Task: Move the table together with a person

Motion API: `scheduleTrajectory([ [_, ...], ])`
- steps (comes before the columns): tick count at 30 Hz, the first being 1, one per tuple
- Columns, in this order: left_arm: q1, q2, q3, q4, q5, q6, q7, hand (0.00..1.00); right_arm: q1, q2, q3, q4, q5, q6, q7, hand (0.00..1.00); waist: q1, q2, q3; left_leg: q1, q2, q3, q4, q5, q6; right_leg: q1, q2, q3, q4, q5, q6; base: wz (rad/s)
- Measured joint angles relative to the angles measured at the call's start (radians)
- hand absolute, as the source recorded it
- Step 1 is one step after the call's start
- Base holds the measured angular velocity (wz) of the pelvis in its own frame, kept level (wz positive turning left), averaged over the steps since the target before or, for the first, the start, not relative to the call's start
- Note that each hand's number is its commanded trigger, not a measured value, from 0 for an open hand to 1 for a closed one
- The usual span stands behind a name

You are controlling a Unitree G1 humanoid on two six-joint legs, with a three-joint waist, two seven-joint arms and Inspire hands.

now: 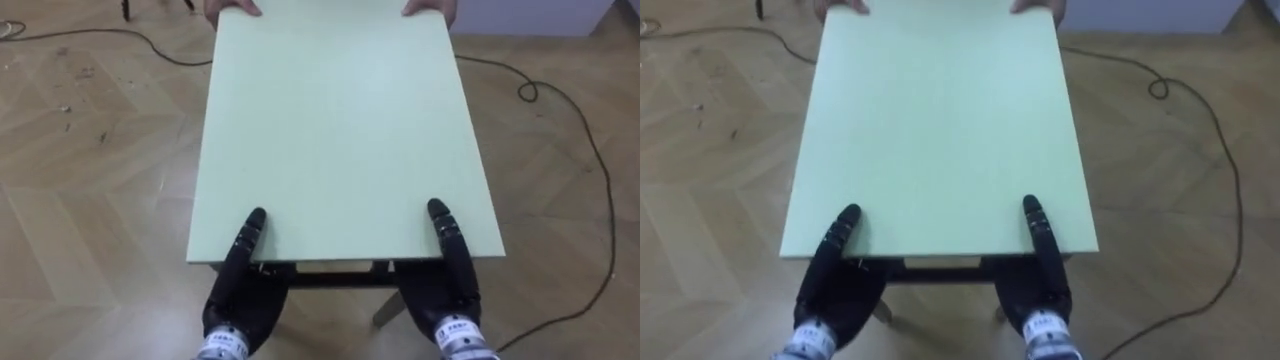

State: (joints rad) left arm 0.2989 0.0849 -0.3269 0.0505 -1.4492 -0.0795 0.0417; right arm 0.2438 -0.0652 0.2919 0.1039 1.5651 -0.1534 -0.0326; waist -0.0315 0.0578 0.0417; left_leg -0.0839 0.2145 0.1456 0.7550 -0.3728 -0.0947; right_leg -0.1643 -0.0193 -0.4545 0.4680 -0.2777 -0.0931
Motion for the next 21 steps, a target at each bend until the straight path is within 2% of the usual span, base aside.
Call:
scheduleTrajectory([
  [1, -0.002, -0.001, 0.0, 0.0, 0.0, 0.002, 0.0, 1.0, 0.0, -0.001, 0.001, -0.004, 0.0, -0.001, 0.0, 1.0, -0.023, 0.009, 0.0004, 0.026, -0.007, 0.019, -0.093, -0.026, -0.004, -0.016, -0.004, 0.009, 0.002, 0.022, -0.003, 0.35],
  [2, -0.007, -0.002, -0.004, 0.0, 0.0, 0.004, 0.001, 1.0, 0.0, -0.002, 0.0, -0.005, 0.001, -0.004, 0.0, 1.0, -0.044, 0.011, 0.0002, 0.031, -0.02, 0.018, -0.141, -0.027, -0.004, -0.029, -0.012, 0.027, 0.005, 0.037, -0.003, 0.62],
  [3, -0.025, -0.003, -0.02, 0.0, -0.001, 0.005, 0.01, 1.0, 0.0, -0.012, -0.005, -0.016, 0.003, -0.014, 0.0, 1.0, -0.065, 0.019, -0.0007, 0.061, -0.046, 0.016, -0.239, -0.023, 0.002, -0.083, -0.031, 0.079, 0.06, 0.063, 0.0, 0.42],
  [4, -0.032, -0.004, -0.031, 0.002, -0.005, -0.007, 0.013, 1.0, -0.003, -0.023, -0.008, -0.019, 0.004, -0.019, 0.0, 1.0, -0.073, 0.034, -0.0011, 0.09, -0.069, -0.025, -0.315, -0.022, 0.014, -0.18, -0.022, 0.141, 0.151, 0.065, 0.015, 0.05],
  [5, -0.031, -0.001, -0.035, 0.003, -0.009, -0.019, 0.013, 1.0, -0.007, -0.025, -0.006, -0.018, 0.001, -0.02, 0.0, 1.0, -0.069, 0.047, -0.0062, 0.091, -0.069, -0.058, -0.334, -0.028, 0.025, -0.216, 0.015, 0.178, 0.118, 0.061, 0.021, -0.53],
  [6, -0.031, 0.007, -0.029, 0.002, -0.014, -0.05, 0.009, 1.0, -0.025, -0.02, 0.015, -0.017, 0.001, -0.018, 0.0, 1.0, -0.061, 0.059, -0.0043, 0.076, -0.07, -0.107, -0.349, -0.033, 0.03, -0.265, 0.078, 0.227, -0.031, 0.122, 0.01, -0.34],
  [7, -0.031, 0.008, -0.028, 0.0, -0.029, -0.065, 0.005, 1.0, -0.024, -0.017, 0.038, -0.03, 0.0, -0.032, 0.001, 1.0, -0.063, 0.049, -0.008, 0.059, -0.097, -0.113, -0.352, -0.038, 0.032, -0.287, 0.065, 0.204, -0.125, 0.31, -0.023, 0.05],
  [8, -0.032, 0.003, -0.032, 0.004, -0.032, -0.065, 0.005, 1.0, -0.015, -0.022, 0.046, -0.037, 0.0, -0.048, 0.002, 1.0, -0.072, 0.048, -0.011, 0.062, -0.113, -0.109, -0.357, -0.049, 0.036, -0.289, 0.035, 0.187, -0.108, 0.316, -0.043, 0.49],
  [9, -0.043, -0.006, -0.044, 0.02, -0.032, -0.063, 0.006, 1.0, -0.015, -0.04, 0.051, -0.038, 0.002, -0.067, 0.004, 1.0, -0.073, 0.056, -0.0116, 0.069, -0.117, -0.075, -0.372, -0.057, 0.039, -0.294, 0.02, 0.176, -0.086, 0.299, -0.036, 0.47],
  [10, -0.054, -0.015, -0.051, 0.028, -0.032, -0.064, 0.007, 1.0, -0.018, -0.049, 0.043, -0.037, 0.005, -0.068, 0.004, 1.0, -0.071, 0.054, -0.0111, 0.073, -0.121, -0.058, -0.395, -0.058, 0.041, -0.295, 0.01, 0.17, -0.084, 0.299, -0.036, 0.31],
  [11, -0.06, -0.015, -0.052, 0.035, -0.032, -0.064, 0.008, 1.0, -0.018, -0.049, 0.039, -0.034, 0.005, -0.067, 0.003, 1.0, -0.071, 0.047, -0.0104, 0.074, -0.126, -0.053, -0.404, -0.053, 0.056, -0.294, 0.002, 0.166, -0.086, 0.299, -0.036, 0.25],
  [12, -0.068, -0.015, -0.051, 0.051, -0.032, -0.064, 0.008, 1.0, -0.017, -0.048, 0.037, -0.029, 0.009, -0.064, 0.003, 1.0, -0.069, 0.035, -0.0104, 0.07, -0.142, -0.047, -0.407, -0.043, 0.066, -0.29, -0.01, 0.165, -0.098, 0.306, -0.037, 0.13],
  [14, -0.067, -0.02, -0.05, 0.064, -0.036, -0.063, 0.008, 1.0, -0.015, -0.049, 0.037, -0.024, 0.009, -0.063, 0.003, 1.0, -0.064, 0.033, -0.0104, 0.068, -0.159, -0.047, -0.397, -0.034, 0.072, -0.272, -0.019, 0.156, -0.14, 0.333, -0.035, -0.02],
  [17, -0.067, -0.017, -0.052, 0.066, -0.043, -0.061, 0.008, 1.0, -0.016, -0.051, 0.037, -0.019, 0.007, -0.051, 0.003, 1.0, -0.064, 0.005, -0.0141, 0.048, -0.207, -0.037, -0.383, -0.007, 0.099, -0.262, -0.047, 0.18, -0.197, 0.408, -0.026, -0.05],
  [18, -0.068, -0.017, -0.051, 0.066, -0.046, -0.061, 0.008, 1.0, -0.018, -0.053, 0.037, -0.019, 0.004, -0.051, 0.002, 1.0, -0.064, -0.01, -0.016, 0.035, -0.236, -0.028, -0.389, 0.011, 0.12, -0.261, -0.063, 0.202, -0.231, 0.45, -0.009, -0.16],
  [19, -0.067, -0.017, -0.052, 0.066, -0.056, -0.06, 0.008, 1.0, -0.024, -0.065, 0.036, -0.019, 0.006, -0.041, 0.0, 1.0, -0.064, -0.015, -0.0157, 0.019, -0.253, -0.003, -0.392, 0.029, 0.138, -0.257, -0.071, 0.227, -0.281, 0.51, 0.078, -0.24],
  [20, -0.068, -0.015, -0.052, 0.066, -0.057, -0.06, 0.008, 1.0, -0.029, -0.069, 0.034, -0.019, 0.007, -0.035, -0.001, 1.0, -0.062, -0.015, -0.0153, 0.007, -0.245, 0.017, -0.391, 0.039, 0.149, -0.258, -0.07, 0.241, -0.299, 0.539, 0.136, -0.17],
  [21, -0.069, -0.019, -0.052, 0.07, -0.056, -0.056, 0.01, 1.0, -0.024, -0.066, 0.026, -0.016, 0.005, -0.03, -0.001, 1.0, -0.058, -0.014, -0.0125, -0.007, -0.238, 0.054, -0.378, 0.048, 0.164, -0.279, -0.092, 0.263, -0.206, 0.498, 0.154, 0.17],
])
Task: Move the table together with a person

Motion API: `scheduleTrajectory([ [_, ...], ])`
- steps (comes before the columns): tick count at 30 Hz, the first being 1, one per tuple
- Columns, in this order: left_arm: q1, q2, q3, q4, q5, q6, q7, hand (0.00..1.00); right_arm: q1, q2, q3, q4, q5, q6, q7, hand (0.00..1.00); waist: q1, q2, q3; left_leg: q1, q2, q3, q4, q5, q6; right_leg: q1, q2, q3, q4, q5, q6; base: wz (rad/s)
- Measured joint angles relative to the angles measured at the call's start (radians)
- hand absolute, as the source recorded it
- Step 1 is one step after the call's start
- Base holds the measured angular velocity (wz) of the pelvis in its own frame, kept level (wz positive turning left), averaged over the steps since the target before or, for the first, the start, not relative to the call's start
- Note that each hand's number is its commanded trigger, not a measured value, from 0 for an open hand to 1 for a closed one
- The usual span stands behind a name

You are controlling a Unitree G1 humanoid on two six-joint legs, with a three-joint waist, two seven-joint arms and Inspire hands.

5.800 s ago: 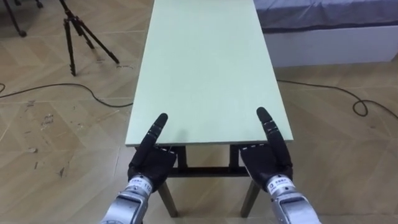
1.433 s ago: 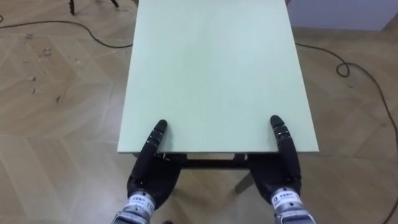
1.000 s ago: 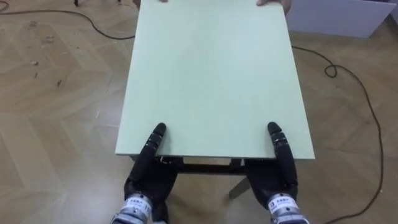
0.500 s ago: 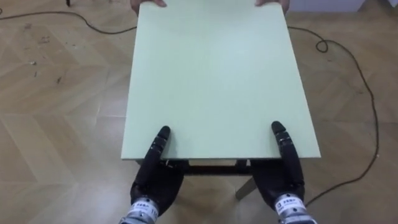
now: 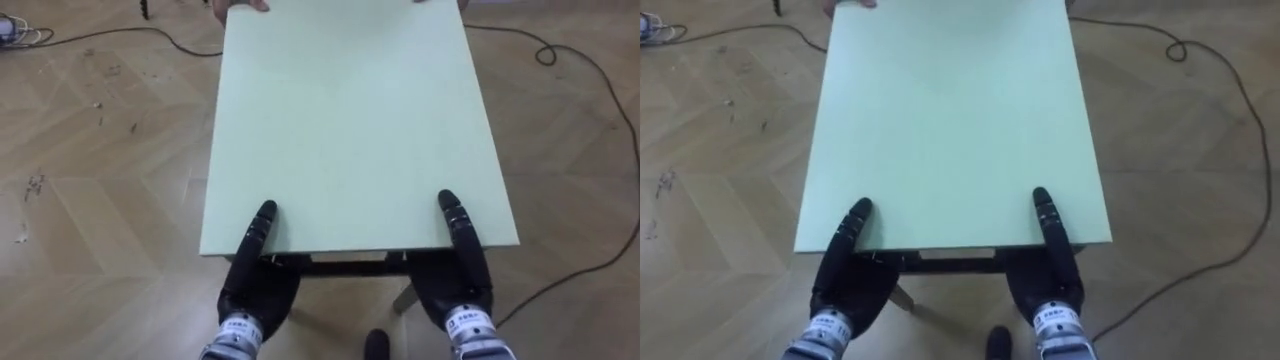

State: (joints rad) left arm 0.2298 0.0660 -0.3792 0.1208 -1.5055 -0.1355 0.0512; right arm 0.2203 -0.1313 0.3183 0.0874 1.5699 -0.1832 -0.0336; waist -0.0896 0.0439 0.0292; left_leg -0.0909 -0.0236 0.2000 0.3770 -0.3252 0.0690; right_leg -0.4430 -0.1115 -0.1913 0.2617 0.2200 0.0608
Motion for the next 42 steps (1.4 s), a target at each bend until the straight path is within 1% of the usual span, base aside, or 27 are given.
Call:
scheduleTrajectory([
  [1, 0.002, -0.001, -0.014, 0.006, 0.001, 0.003, 0.005, 1.0, 0.026, 0.007, -0.013, -0.001, 0.0, -0.001, 0.001, 1.0, -0.011, -0.001, -0.0002, 0.001, 0.01, 0.023, 0.0, 0.013, 0.006, -0.008, -0.038, -0.013, 0.193, -0.142, -0.016, 0.37],
  [2, 0.003, 0.004, -0.022, 0.006, 0.003, 0.004, 0.006, 1.0, 0.037, 0.006, -0.023, -0.002, 0.0, 0.0, 0.003, 1.0, -0.015, -0.002, -0.0005, 0.001, 0.014, 0.035, -0.005, 0.022, 0.008, -0.001, -0.055, -0.02, 0.274, -0.204, -0.023, 0.38],
  [3, 0.005, 0.011, -0.029, 0.006, 0.004, 0.004, 0.006, 1.0, 0.05, 0.007, -0.026, -0.004, 0.002, -0.001, 0.005, 1.0, -0.012, -0.006, -0.0019, 0.0, 0.016, 0.056, -0.022, 0.041, 0.012, 0.03, -0.082, -0.018, 0.386, -0.297, -0.029, 0.0],
  [4, 0.005, 0.014, -0.028, 0.005, 0.005, 0.005, 0.006, 1.0, 0.05, 0.006, -0.026, -0.005, 0.005, 0.0, 0.007, 1.0, -0.003, -0.006, -0.0019, -0.004, 0.016, 0.071, -0.038, 0.061, 0.018, 0.076, -0.099, -0.008, 0.441, -0.361, -0.013, -0.17],
  [5, 0.005, 0.014, -0.026, 0.004, 0.005, 0.006, 0.006, 1.0, 0.049, 0.007, -0.026, -0.006, 0.005, -0.001, 0.008, 1.0, 0.004, -0.006, -0.0019, -0.009, 0.015, 0.074, -0.041, 0.068, 0.02, 0.107, -0.108, -0.006, 0.447, -0.383, -0.006, -0.19],
  [6, 0.005, 0.015, -0.024, 0.003, 0.005, 0.006, 0.006, 1.0, 0.049, 0.01, -0.023, -0.006, 0.006, -0.002, 0.007, 1.0, 0.009, -0.008, -0.0027, -0.022, 0.014, 0.072, -0.045, 0.082, 0.023, 0.186, -0.11, -0.006, 0.41, -0.421, 0.012, -0.07],
  [7, 0.004, 0.016, -0.024, 0.003, 0.005, 0.006, 0.006, 1.0, 0.049, 0.01, -0.016, -0.006, 0.01, -0.005, 0.007, 1.0, 0.009, -0.015, -0.0032, -0.026, 0.011, 0.073, -0.058, 0.098, 0.024, 0.245, -0.101, -0.002, 0.328, -0.438, 0.024, 0.0],
  [8, 0.004, 0.016, -0.023, 0.003, 0.007, 0.005, 0.006, 1.0, 0.049, 0.01, -0.015, -0.006, 0.011, -0.007, 0.007, 1.0, 0.012, -0.02, -0.0041, -0.029, 0.009, 0.075, -0.066, 0.107, 0.023, 0.259, -0.093, -0.001, 0.285, -0.439, 0.024, -0.08],
  [9, 0.004, 0.024, -0.021, -0.001, 0.016, 0.004, 0.006, 1.0, 0.047, 0.01, -0.012, -0.006, 0.015, -0.011, 0.006, 1.0, 0.021, -0.03, -0.0063, -0.04, 0.009, 0.08, -0.078, 0.123, 0.023, 0.271, -0.081, -0.002, 0.222, -0.437, 0.022, -0.2],
  [10, 0.004, 0.029, -0.02, -0.005, 0.023, 0.004, 0.006, 1.0, 0.045, 0.011, -0.006, -0.006, 0.017, -0.013, 0.006, 1.0, 0.037, -0.042, -0.0058, -0.045, 0.01, 0.088, -0.088, 0.134, 0.02, 0.283, -0.071, -0.002, 0.164, -0.43, 0.023, -0.24],
  [11, 0.004, 0.029, -0.019, -0.006, 0.026, 0.004, 0.006, 1.0, 0.045, 0.013, -0.006, -0.006, 0.018, -0.014, 0.006, 1.0, 0.045, -0.046, -0.0054, -0.045, 0.011, 0.09, -0.092, 0.137, 0.018, 0.294, -0.066, -0.004, 0.134, -0.426, 0.021, -0.25],
  [12, 0.005, 0.03, -0.017, -0.005, 0.027, 0.004, 0.009, 1.0, 0.045, 0.024, -0.002, -0.004, 0.02, -0.021, 0.006, 1.0, 0.056, -0.046, -0.0055, -0.044, 0.021, 0.091, -0.096, 0.144, 0.014, 0.312, -0.05, -0.007, 0.09, -0.405, 0.015, -0.17],
  [13, 0.004, 0.036, -0.016, -0.006, 0.036, 0.003, 0.012, 1.0, 0.045, 0.025, 0.013, 0.003, 0.032, -0.033, 0.006, 1.0, 0.063, -0.05, -0.005, -0.042, 0.032, 0.091, -0.103, 0.152, 0.009, 0.326, -0.033, -0.008, 0.053, -0.385, 0.008, -0.11],
  [14, 0.004, 0.036, -0.014, -0.006, 0.042, 0.0, 0.013, 1.0, 0.045, 0.026, 0.017, 0.006, 0.032, -0.038, 0.006, 1.0, 0.067, -0.053, -0.004, -0.042, 0.037, 0.091, -0.106, 0.156, 0.007, 0.33, -0.026, -0.009, 0.038, -0.376, 0.004, -0.07],
  [15, 0.005, 0.036, -0.008, -0.006, 0.046, -0.002, 0.013, 1.0, 0.045, 0.037, 0.026, 0.009, 0.032, -0.046, 0.006, 1.0, 0.068, -0.056, -0.0028, -0.045, 0.045, 0.091, -0.109, 0.163, 0.004, 0.339, -0.016, -0.017, 0.008, -0.359, -0.002, 0.0],
  [16, 0.005, 0.038, -0.003, -0.007, 0.046, -0.003, 0.015, 1.0, 0.045, 0.044, 0.032, 0.01, 0.032, -0.051, 0.006, 1.0, 0.069, -0.058, -0.004, -0.053, 0.049, 0.088, -0.11, 0.169, 0.0, 0.341, -0.008, -0.022, -0.012, -0.347, -0.007, 0.03],
  [18, 0.005, 0.038, -0.002, -0.009, 0.053, -0.003, 0.017, 1.0, 0.045, 0.047, 0.032, 0.01, 0.032, -0.057, 0.006, 1.0, 0.064, -0.06, -0.0035, -0.061, 0.048, 0.075, -0.119, 0.182, -0.002, 0.34, -0.004, -0.035, -0.026, -0.341, -0.01, 0.17],
  [21, 0.006, 0.035, -0.005, -0.012, 0.059, -0.005, 0.019, 1.0, 0.045, 0.047, 0.031, 0.011, 0.033, -0.062, 0.011, 1.0, 0.066, -0.062, -0.0037, -0.061, 0.046, 0.066, -0.141, 0.197, -0.006, 0.343, -0.001, -0.046, -0.042, -0.339, -0.013, 0.14],
  [24, 0.006, 0.038, -0.006, -0.018, 0.06, -0.011, 0.019, 1.0, 0.043, 0.047, 0.038, 0.011, 0.033, -0.067, 0.015, 1.0, 0.075, -0.063, -0.0039, -0.065, 0.048, 0.061, -0.14, 0.198, -0.009, 0.345, 0.003, -0.055, -0.047, -0.339, -0.015, 0.09],
  [27, 0.01, 0.036, -0.005, -0.018, 0.061, -0.015, 0.018, 1.0, 0.043, 0.046, 0.044, 0.011, 0.031, -0.077, 0.016, 1.0, 0.079, -0.063, -0.0038, -0.074, 0.053, 0.045, -0.136, 0.198, -0.013, 0.352, 0.008, -0.066, -0.059, -0.337, -0.019, 0.13],
  [29, 0.017, 0.035, -0.005, -0.018, 0.061, -0.014, 0.018, 1.0, 0.043, 0.039, 0.042, 0.011, 0.028, -0.074, 0.016, 1.0, 0.086, -0.063, -0.0038, -0.074, 0.054, 0.04, -0.136, 0.197, -0.013, 0.356, 0.008, -0.072, -0.059, -0.337, -0.019, 0.09],
  [31, 0.019, 0.032, 0.001, -0.018, 0.058, -0.003, 0.018, 1.0, 0.04, 0.031, 0.035, 0.011, 0.025, -0.06, 0.016, 1.0, 0.099, -0.063, -0.0038, -0.078, 0.054, 0.036, -0.133, 0.197, -0.013, 0.357, 0.008, -0.078, -0.06, -0.337, -0.02, 0.07],
  [34, 0.019, 0.023, 0.01, -0.018, 0.054, 0.005, 0.018, 1.0, 0.029, 0.032, 0.023, 0.011, -0.002, -0.053, 0.016, 1.0, 0.097, -0.063, -0.0038, -0.093, 0.053, 0.016, -0.121, 0.197, -0.013, 0.357, 0.009, -0.089, -0.06, -0.336, -0.02, 0.19],
  [36, 0.019, 0.018, 0.006, -0.02, 0.054, 0.005, 0.018, 1.0, 0.021, 0.025, 0.011, 0.011, -0.007, -0.041, 0.016, 1.0, 0.107, -0.058, -0.0033, -0.094, 0.052, 0.011, -0.119, 0.197, -0.013, 0.359, 0.008, -0.088, -0.06, -0.337, -0.02, 0.1],
  [39, 0.019, 0.011, 0.005, -0.02, 0.051, 0.004, 0.017, 1.0, 0.007, 0.015, 0.011, 0.012, -0.007, -0.034, 0.015, 1.0, 0.124, -0.046, -0.0016, -0.091, 0.051, -0.002, -0.117, 0.198, -0.014, 0.371, 0.009, -0.094, -0.063, -0.338, -0.018, 0.16],
  [42, 0.019, 0.013, 0.001, -0.028, 0.038, -0.002, 0.017, 1.0, -0.001, 0.012, 0.014, 0.012, -0.003, -0.032, 0.012, 1.0, 0.127, -0.036, -0.0029, -0.097, 0.048, -0.023, -0.104, 0.198, -0.014, 0.383, 0.01, -0.107, -0.06, -0.345, -0.018, 0.29],
])
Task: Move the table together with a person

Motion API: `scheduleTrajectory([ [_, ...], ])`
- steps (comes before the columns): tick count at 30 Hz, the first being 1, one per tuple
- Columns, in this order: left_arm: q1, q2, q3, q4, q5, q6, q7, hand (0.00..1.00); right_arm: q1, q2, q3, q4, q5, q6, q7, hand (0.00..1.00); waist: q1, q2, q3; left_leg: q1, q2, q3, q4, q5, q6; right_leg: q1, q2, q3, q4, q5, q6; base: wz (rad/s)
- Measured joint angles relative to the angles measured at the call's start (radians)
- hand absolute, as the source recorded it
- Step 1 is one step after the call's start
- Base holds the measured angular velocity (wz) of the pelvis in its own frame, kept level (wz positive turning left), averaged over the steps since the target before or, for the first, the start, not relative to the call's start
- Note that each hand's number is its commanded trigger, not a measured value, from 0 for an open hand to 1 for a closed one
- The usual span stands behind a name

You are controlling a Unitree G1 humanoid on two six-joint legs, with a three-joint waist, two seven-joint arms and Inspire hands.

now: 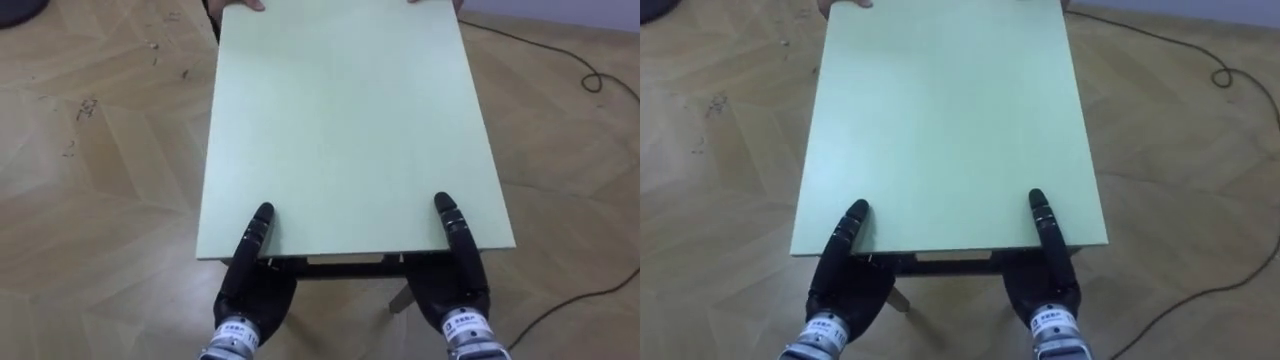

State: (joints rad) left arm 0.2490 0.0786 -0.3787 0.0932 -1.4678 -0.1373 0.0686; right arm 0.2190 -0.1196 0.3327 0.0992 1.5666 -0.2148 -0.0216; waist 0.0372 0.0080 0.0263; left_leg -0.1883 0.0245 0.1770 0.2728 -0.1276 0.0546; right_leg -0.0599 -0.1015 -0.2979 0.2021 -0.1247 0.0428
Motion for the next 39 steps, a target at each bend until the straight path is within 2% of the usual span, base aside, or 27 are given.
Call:
scheduleTrajectory([
  [5, 0.0, 0.003, -0.02, -0.002, -0.005, -0.029, 0.0, 1.0, -0.006, -0.003, 0.001, 0.0, 0.001, 0.006, -0.01, 1.0, 0.0, 0.031, 0.0007, -0.013, -0.015, -0.061, 0.019, 0.006, -0.008, 0.02, 0.007, -0.014, 0.002, -0.009, -0.011, 0.36],
  [6, 0.0, 0.004, -0.024, -0.001, -0.011, -0.03, 0.001, 1.0, -0.004, -0.004, 0.001, 0.0, 0.001, 0.005, -0.01, 1.0, -0.005, 0.036, -0.0001, -0.011, -0.023, -0.089, 0.01, 0.016, -0.013, 0.028, 0.009, -0.013, 0.001, -0.013, -0.018, 0.58],
  [7, 0.0, 0.005, -0.027, 0.0, -0.013, -0.03, 0.001, 1.0, -0.002, -0.007, 0.001, 0.0, 0.001, 0.005, -0.01, 1.0, -0.006, 0.036, -0.0006, 0.002, -0.03, -0.103, -0.025, 0.041, -0.019, 0.028, 0.01, -0.014, -0.004, -0.014, -0.019, 0.59],
  [8, 0.0, 0.006, -0.028, 0.0, -0.016, -0.031, 0.001, 1.0, -0.003, -0.008, 0.0, 0.0, 0.001, 0.005, -0.01, 1.0, -0.006, 0.036, -0.0009, 0.008, -0.034, -0.108, -0.048, 0.058, -0.022, 0.031, 0.009, -0.016, -0.013, -0.013, -0.021, 0.57],
  [9, -0.001, 0.006, -0.027, -0.002, -0.02, -0.033, 0.001, 1.0, -0.009, -0.012, 0.0, -0.002, -0.002, 0.007, -0.01, 1.0, -0.012, 0.036, -0.0012, 0.008, -0.038, -0.098, -0.079, 0.083, -0.027, 0.038, 0.003, -0.047, -0.036, -0.013, -0.02, 0.66],
  [10, 0.0, 0.002, -0.024, -0.001, -0.021, -0.039, 0.001, 1.0, -0.015, -0.013, -0.001, -0.003, -0.003, 0.009, -0.01, 1.0, -0.032, 0.046, -0.0014, -0.01, -0.03, -0.055, -0.046, 0.074, -0.025, 0.046, -0.011, -0.099, -0.044, -0.013, -0.022, 0.76],
  [11, 0.0, -0.001, -0.027, -0.001, -0.021, -0.038, 0.001, 1.0, -0.015, -0.017, -0.004, -0.003, -0.004, 0.01, -0.01, 1.0, -0.038, 0.049, -0.0013, -0.018, -0.013, -0.017, 0.011, 0.044, -0.022, 0.051, -0.018, -0.125, -0.045, -0.017, -0.025, 0.73],
  [12, 0.002, -0.002, -0.031, -0.001, -0.022, -0.039, 0.001, 1.0, -0.013, -0.02, -0.005, -0.003, -0.002, 0.012, -0.012, 1.0, -0.038, 0.05, -0.0014, -0.017, 0.022, 0.062, 0.143, -0.035, -0.019, 0.063, -0.016, -0.152, -0.039, -0.022, -0.026, 0.64],
  [13, 0.001, -0.002, -0.029, -0.001, -0.023, -0.039, 0.001, 1.0, -0.015, -0.021, -0.005, -0.005, -0.003, 0.012, -0.012, 1.0, -0.043, 0.058, -0.0014, -0.011, 0.055, 0.082, 0.188, -0.079, -0.042, 0.063, -0.009, -0.167, -0.007, -0.035, -0.024, 0.58],
  [14, 0.0, -0.007, -0.027, -0.001, -0.023, -0.039, 0.001, 1.0, -0.02, -0.023, -0.005, -0.007, -0.005, 0.011, -0.012, 1.0, -0.047, 0.065, 0.0017, -0.013, 0.053, 0.069, 0.176, -0.086, -0.042, 0.054, -0.006, -0.17, 0.013, -0.041, -0.022, 0.66],
  [15, -0.001, -0.018, -0.027, -0.001, -0.023, -0.039, 0.001, 1.0, -0.022, -0.025, -0.006, -0.008, -0.009, 0.011, -0.012, 1.0, -0.06, 0.068, 0.0, -0.007, 0.046, 0.057, 0.132, -0.087, -0.03, 0.035, -0.004, -0.166, 0.046, -0.045, -0.018, 0.71],
  [16, -0.002, -0.02, -0.031, -0.002, -0.023, -0.042, 0.001, 1.0, -0.022, -0.032, -0.009, -0.013, -0.011, 0.011, -0.012, 1.0, -0.066, 0.066, -0.0008, 0.004, 0.031, 0.05, 0.085, -0.074, -0.007, 0.015, -0.004, -0.141, 0.065, -0.047, -0.016, 0.67],
  [18, -0.002, -0.022, -0.036, -0.002, -0.024, -0.051, 0.001, 1.0, -0.028, -0.033, -0.008, -0.017, -0.019, 0.012, -0.019, 1.0, -0.056, 0.063, -0.0023, 0.009, 0.012, 0.043, 0.049, -0.058, 0.007, 0.01, -0.01, -0.104, 0.062, -0.047, -0.015, 0.36],
  [22, 0.001, -0.03, -0.037, -0.001, -0.025, -0.068, 0.001, 1.0, -0.043, -0.03, -0.003, -0.016, -0.017, 0.017, -0.039, 1.0, -0.005, 0.061, -0.0011, 0.019, -0.011, 0.039, 0.023, -0.04, 0.019, 0.022, -0.03, -0.115, 0.063, -0.05, -0.007, 0.15],
  [26, 0.018, -0.031, -0.025, -0.001, -0.025, -0.078, 0.001, 1.0, -0.041, -0.027, 0.005, -0.015, -0.021, 0.025, -0.048, 1.0, 0.006, 0.055, 0.0006, 0.032, -0.026, 0.039, 0.008, -0.034, 0.025, 0.032, -0.044, -0.118, 0.074, -0.055, 0.002, 0.22],
  [28, 0.019, -0.023, -0.02, -0.001, -0.024, -0.072, 0.001, 1.0, -0.036, -0.022, 0.006, -0.015, -0.024, 0.026, -0.048, 1.0, 0.016, 0.049, 0.0011, 0.025, -0.033, 0.035, 0.01, -0.031, 0.031, 0.038, -0.055, -0.125, 0.083, -0.057, 0.005, 0.25],
  [30, 0.02, -0.021, -0.019, -0.001, -0.024, -0.064, 0.001, 1.0, -0.028, -0.018, 0.004, -0.015, -0.024, 0.027, -0.048, 1.0, 0.008, 0.041, 0.0024, 0.024, -0.042, 0.022, 0.01, -0.027, 0.039, 0.043, -0.063, -0.12, 0.1, -0.062, 0.013, 0.52],
  [32, 0.02, -0.013, -0.02, -0.001, -0.024, -0.061, 0.004, 1.0, -0.018, -0.014, 0.003, -0.015, -0.023, 0.027, -0.049, 1.0, -0.013, 0.03, 0.0056, 0.024, -0.061, -0.019, 0.011, -0.022, 0.048, 0.049, -0.073, -0.098, 0.131, -0.072, 0.03, 0.74],
  [33, 0.021, -0.008, -0.024, -0.001, -0.025, -0.059, 0.004, 1.0, -0.011, -0.008, 0.0, -0.015, -0.023, 0.028, -0.049, 1.0, -0.027, 0.023, 0.0063, 0.024, -0.072, -0.046, 0.013, -0.019, 0.052, 0.05, -0.075, -0.068, 0.151, -0.076, 0.035, 0.79],
  [36, 0.021, -0.004, -0.03, -0.001, -0.024, -0.059, 0.004, 1.0, 0.0, 0.0, -0.002, -0.015, -0.034, 0.026, -0.049, 1.0, -0.05, 0.013, 0.0064, 0.016, -0.097, -0.109, 0.023, -0.016, 0.058, 0.063, -0.069, 0.001, 0.135, -0.086, 0.032, 0.66],
  [38, 0.021, 0.003, -0.031, -0.002, -0.024, -0.059, 0.004, 1.0, -0.002, 0.001, -0.002, -0.015, -0.038, 0.023, -0.048, 1.0, -0.038, 0.011, 0.0058, 0.005, -0.11, -0.126, 0.024, -0.011, 0.063, 0.079, -0.062, 0.037, 0.094, -0.088, 0.032, 0.31],
  [39, 0.021, 0.003, -0.03, -0.002, -0.024, -0.058, 0.004, 1.0, -0.005, -0.002, -0.002, -0.015, -0.038, 0.022, -0.048, 1.0, -0.019, 0.007, 0.0051, 0.003, -0.113, -0.126, 0.024, -0.01, 0.063, 0.088, -0.054, 0.071, 0.065, -0.087, 0.033, 0.11],
])
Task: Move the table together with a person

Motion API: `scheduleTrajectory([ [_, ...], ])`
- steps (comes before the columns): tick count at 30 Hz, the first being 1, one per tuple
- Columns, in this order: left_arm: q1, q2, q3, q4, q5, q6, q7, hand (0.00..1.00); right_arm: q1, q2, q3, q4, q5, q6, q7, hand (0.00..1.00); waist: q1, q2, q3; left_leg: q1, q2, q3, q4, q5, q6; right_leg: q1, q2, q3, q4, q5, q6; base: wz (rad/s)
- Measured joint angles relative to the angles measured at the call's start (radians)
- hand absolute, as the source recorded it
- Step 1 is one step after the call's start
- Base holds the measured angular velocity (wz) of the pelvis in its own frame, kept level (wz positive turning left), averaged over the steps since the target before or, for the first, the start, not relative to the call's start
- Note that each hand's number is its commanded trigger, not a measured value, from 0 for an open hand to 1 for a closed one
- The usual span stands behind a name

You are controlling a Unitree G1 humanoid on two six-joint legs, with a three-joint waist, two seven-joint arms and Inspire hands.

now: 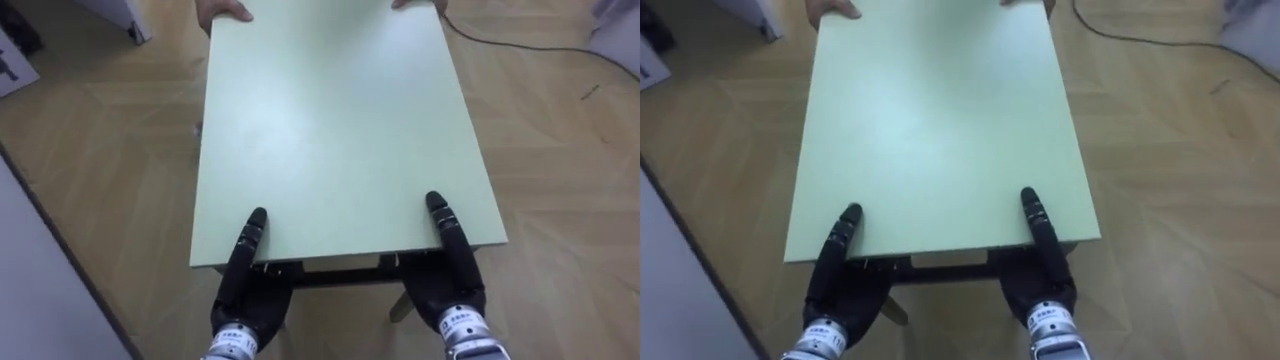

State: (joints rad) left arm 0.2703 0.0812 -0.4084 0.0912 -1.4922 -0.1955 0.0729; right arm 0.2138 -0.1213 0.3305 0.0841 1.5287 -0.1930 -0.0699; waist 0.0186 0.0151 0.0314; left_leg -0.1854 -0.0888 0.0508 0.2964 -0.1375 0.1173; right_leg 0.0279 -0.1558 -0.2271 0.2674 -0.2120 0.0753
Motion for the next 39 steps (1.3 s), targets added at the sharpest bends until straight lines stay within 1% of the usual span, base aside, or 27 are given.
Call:
scheduleTrajectory([
  [3, 0.0, 0.004, 0.009, -0.001, 0.0, 0.007, 0.0, 1.0, 0.0, -0.001, 0.002, 0.002, 0.002, 0.001, 0.0, 1.0, 0.02, -0.003, 0.0003, -0.004, -0.012, -0.033, 0.004, 0.005, -0.003, 0.03, 0.008, 0.016, -0.035, 0.0, 0.001, 0.35],
  [6, 0.001, 0.009, 0.011, -0.01, 0.0, 0.007, 0.0, 1.0, -0.002, 0.003, 0.003, 0.001, 0.003, 0.001, 0.0, 1.0, 0.046, -0.004, 0.0001, -0.013, -0.012, -0.07, 0.008, 0.011, -0.012, 0.033, 0.022, 0.032, -0.028, 0.0, 0.001, 0.4],
  [11, 0.006, 0.011, 0.015, -0.012, 0.002, 0.006, 0.0, 1.0, 0.002, 0.01, 0.004, 0.003, 0.001, 0.0, 0.0, 1.0, 0.058, -0.004, 0.0001, -0.015, -0.02, -0.152, 0.009, 0.024, -0.032, 0.057, 0.046, 0.037, -0.027, 0.0, 0.0, 0.45],
  [12, 0.006, 0.015, 0.014, -0.013, 0.002, 0.006, 0.0, 1.0, 0.007, 0.013, 0.006, 0.004, 0.004, 0.001, 0.0, 1.0, 0.057, -0.003, 0.0008, -0.015, -0.021, -0.19, 0.009, 0.031, -0.04, 0.054, 0.057, 0.04, -0.013, -0.007, -0.013, 0.67],
  [13, 0.005, 0.02, 0.011, -0.015, 0.002, 0.007, 0.0, 1.0, 0.011, 0.017, 0.01, 0.003, 0.007, 0.0, 0.002, 1.0, 0.053, 0.0, 0.0003, -0.023, -0.02, -0.236, 0.009, 0.039, -0.052, 0.032, 0.093, 0.076, -0.025, -0.028, -0.047, 0.7],
  [14, 0.004, 0.022, 0.012, -0.019, 0.001, 0.007, 0.0, 1.0, 0.01, 0.02, 0.012, 0.001, 0.008, 0.0, 0.002, 1.0, 0.05, 0.0, -0.0001, -0.033, -0.022, -0.259, 0.008, 0.046, -0.06, 0.011, 0.116, 0.092, -0.054, -0.03, -0.065, 0.91],
  [15, -0.003, 0.021, 0.015, -0.019, 0.001, 0.008, 0.0, 1.0, 0.005, 0.018, 0.013, -0.005, 0.008, -0.003, 0.002, 1.0, 0.034, 0.005, -0.0005, -0.054, -0.035, -0.294, 0.0, 0.07, -0.072, -0.03, 0.152, 0.098, -0.095, 0.009, -0.112, 1.32],
  [16, -0.007, 0.02, 0.019, -0.018, 0.001, 0.016, 0.003, 1.0, 0.002, 0.011, 0.012, -0.005, 0.011, -0.013, 0.002, 1.0, 0.002, 0.01, -0.0093, -0.067, -0.034, -0.23, -0.046, 0.118, -0.076, -0.032, 0.131, 0.021, -0.089, 0.015, -0.122, 1.37],
  [17, -0.011, 0.015, 0.02, -0.019, 0.001, 0.017, 0.003, 1.0, -0.005, 0.011, 0.01, -0.005, 0.017, -0.013, 0.002, 1.0, -0.016, 0.012, -0.0083, -0.069, -0.015, -0.134, -0.066, 0.131, -0.077, -0.039, 0.125, -0.018, -0.093, 0.018, -0.129, 1.3],
  [18, -0.013, 0.011, 0.025, -0.017, 0.003, 0.019, 0.003, 1.0, -0.012, 0.009, 0.012, -0.001, 0.024, -0.011, 0.002, 1.0, -0.028, 0.014, -0.0081, -0.079, 0.041, 0.077, -0.009, 0.085, -0.073, -0.039, 0.122, -0.095, -0.098, 0.023, -0.136, 0.82],
  [19, -0.011, 0.014, 0.033, -0.017, 0.001, 0.025, 0.003, 1.0, -0.011, 0.01, 0.018, -0.001, 0.028, -0.011, 0.003, 1.0, -0.026, 0.014, -0.008, -0.07, 0.103, 0.202, 0.076, 0.015, -0.075, -0.029, 0.123, -0.177, -0.095, 0.024, -0.138, 0.76],
  [20, -0.01, 0.015, 0.037, -0.017, 0.0, 0.031, 0.003, 1.0, -0.011, 0.01, 0.019, -0.001, 0.028, -0.011, 0.003, 1.0, -0.028, 0.015, -0.0075, -0.063, 0.132, 0.235, 0.112, -0.012, -0.079, -0.023, 0.124, -0.209, -0.097, 0.023, -0.139, 0.78],
  [21, -0.011, 0.014, 0.044, -0.017, 0.001, 0.044, 0.003, 1.0, -0.011, 0.01, 0.017, -0.001, 0.029, -0.01, 0.002, 1.0, -0.045, 0.022, -0.0053, -0.047, 0.185, 0.267, 0.164, -0.052, -0.103, -0.014, 0.126, -0.261, -0.096, 0.022, -0.141, 1.0],
  [22, -0.011, 0.012, 0.047, -0.016, 0.001, 0.052, 0.003, 1.0, -0.011, 0.009, 0.014, -0.001, 0.03, -0.007, 0.002, 1.0, -0.067, 0.03, -0.0024, -0.023, 0.225, 0.279, 0.169, -0.071, -0.124, -0.008, 0.127, -0.302, -0.093, 0.021, -0.14, 1.04],
  [23, -0.012, 0.012, 0.05, -0.016, 0.001, 0.057, 0.003, 1.0, -0.011, 0.009, 0.01, -0.001, 0.029, -0.003, 0.003, 1.0, -0.072, 0.034, -0.0006, -0.012, 0.239, 0.283, 0.164, -0.077, -0.133, -0.008, 0.126, -0.315, -0.09, 0.021, -0.139, 0.85],
  [24, -0.013, 0.009, 0.054, -0.015, 0.001, 0.063, 0.003, 1.0, -0.014, 0.009, 0.006, -0.002, 0.027, 0.001, 0.002, 1.0, -0.076, 0.04, 0.0018, 0.003, 0.24, 0.28, 0.125, -0.081, -0.139, -0.011, 0.121, -0.329, -0.081, 0.018, -0.134, 0.71],
  [26, -0.016, 0.008, 0.055, -0.012, 0.003, 0.064, 0.003, 1.0, -0.013, 0.01, -0.001, -0.003, 0.027, 0.008, 0.002, 1.0, -0.091, 0.038, 0.001, 0.022, 0.206, 0.274, 0.051, -0.078, -0.128, -0.01, 0.106, -0.322, -0.072, 0.005, -0.113, 0.79],
  [28, -0.021, 0.001, 0.055, -0.009, 0.005, 0.066, 0.004, 1.0, -0.012, 0.01, -0.015, -0.004, 0.027, 0.02, 0.001, 1.0, -0.096, 0.036, 0.0013, 0.035, 0.161, 0.247, 0.016, -0.059, -0.104, -0.013, 0.071, -0.284, -0.041, -0.01, -0.086, 0.6],
  [31, -0.021, -0.01, 0.058, -0.008, 0.021, 0.066, 0.006, 1.0, -0.01, 0.009, -0.015, -0.004, 0.033, 0.021, -0.001, 1.0, -0.071, 0.038, 0.0004, 0.06, 0.126, 0.227, -0.029, -0.048, -0.087, -0.026, 0.046, -0.266, 0.014, -0.019, -0.069, 0.23],
  [32, -0.021, -0.011, 0.059, -0.008, 0.025, 0.066, 0.006, 1.0, -0.008, 0.009, -0.015, -0.004, 0.036, 0.021, -0.001, 1.0, -0.065, 0.038, 0.0005, 0.065, 0.124, 0.213, -0.034, -0.046, -0.084, -0.041, 0.037, -0.267, 0.05, -0.022, -0.065, 0.09],
  [33, -0.021, -0.011, 0.052, -0.003, 0.032, 0.065, 0.006, 1.0, -0.002, 0.009, -0.015, -0.003, 0.036, 0.022, -0.001, 1.0, -0.056, 0.041, 0.0009, 0.074, 0.126, 0.14, -0.04, -0.044, -0.085, -0.088, 0.034, -0.229, 0.111, -0.037, -0.045, -0.17],
  [34, -0.02, -0.011, 0.058, -0.003, 0.032, 0.06, 0.006, 1.0, -0.001, 0.017, -0.015, -0.003, 0.032, 0.028, -0.001, 1.0, -0.028, 0.043, 0.0014, 0.073, 0.129, 0.053, -0.041, -0.041, -0.09, -0.14, 0.054, -0.165, 0.061, -0.033, -0.054, -0.29],
  [35, -0.016, -0.012, 0.064, -0.003, 0.032, 0.059, 0.006, 1.0, -0.003, 0.019, -0.017, -0.003, 0.028, 0.037, -0.001, 1.0, -0.021, 0.043, 0.0017, 0.073, 0.128, 0.024, -0.043, -0.04, -0.092, -0.17, 0.056, -0.157, 0.022, -0.014, -0.066, -0.23],
  [36, -0.012, -0.014, 0.071, -0.002, 0.032, 0.063, 0.005, 1.0, 0.001, 0.02, -0.018, -0.003, 0.022, 0.041, -0.001, 1.0, -0.019, 0.043, 0.0004, 0.074, 0.121, -0.007, -0.043, -0.044, -0.097, -0.211, 0.048, -0.151, -0.031, 0.089, -0.08, 0.27],
  [37, -0.012, -0.018, 0.07, 0.011, 0.036, 0.07, 0.005, 1.0, 0.015, 0.022, -0.02, -0.003, 0.026, 0.035, -0.001, 1.0, -0.027, 0.05, -0.0051, 0.086, 0.119, 0.004, -0.053, -0.049, -0.109, -0.219, 0.023, -0.19, 0.013, 0.134, -0.092, 0.41],
  [38, -0.01, -0.023, 0.07, 0.012, 0.044, 0.074, 0.005, 1.0, 0.017, 0.016, -0.019, -0.003, 0.033, 0.032, -0.001, 1.0, -0.028, 0.05, -0.005, 0.097, 0.123, 0.034, -0.066, -0.045, -0.116, -0.219, 0.021, -0.197, 0.026, 0.133, -0.092, 0.4],
  [39, -0.006, -0.029, 0.071, 0.012, 0.054, 0.078, 0.005, 1.0, 0.017, 0.011, -0.019, -0.003, 0.036, 0.032, -0.001, 1.0, -0.032, 0.05, -0.0049, 0.105, 0.131, 0.099, -0.089, -0.038, -0.118, -0.213, 0.021, -0.199, 0.032, 0.132, -0.091, 0.31],
])
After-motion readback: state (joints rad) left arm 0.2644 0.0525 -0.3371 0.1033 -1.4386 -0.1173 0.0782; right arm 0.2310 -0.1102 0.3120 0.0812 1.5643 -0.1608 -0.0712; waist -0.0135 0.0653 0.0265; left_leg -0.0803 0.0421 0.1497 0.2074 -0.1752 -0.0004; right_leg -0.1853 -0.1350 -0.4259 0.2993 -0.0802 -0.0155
